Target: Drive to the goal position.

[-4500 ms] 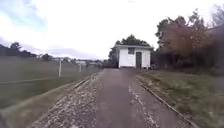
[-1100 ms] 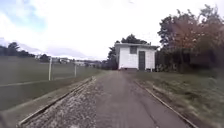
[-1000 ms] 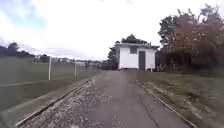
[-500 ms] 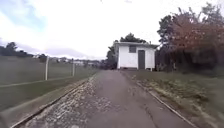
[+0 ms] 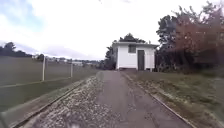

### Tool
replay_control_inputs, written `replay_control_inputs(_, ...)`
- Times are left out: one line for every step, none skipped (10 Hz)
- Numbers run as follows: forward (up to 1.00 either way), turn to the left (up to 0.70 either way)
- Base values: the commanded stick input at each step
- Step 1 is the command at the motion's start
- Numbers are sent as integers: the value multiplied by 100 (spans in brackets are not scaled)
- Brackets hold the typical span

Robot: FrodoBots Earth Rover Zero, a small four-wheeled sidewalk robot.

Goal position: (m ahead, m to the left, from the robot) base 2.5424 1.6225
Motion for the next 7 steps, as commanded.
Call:
replay_control_inputs(60,1)
replay_control_inputs(60,1)
replay_control_inputs(60,1)
replay_control_inputs(60,1)
replay_control_inputs(60,1)
replay_control_inputs(60,1)
replay_control_inputs(60,1)
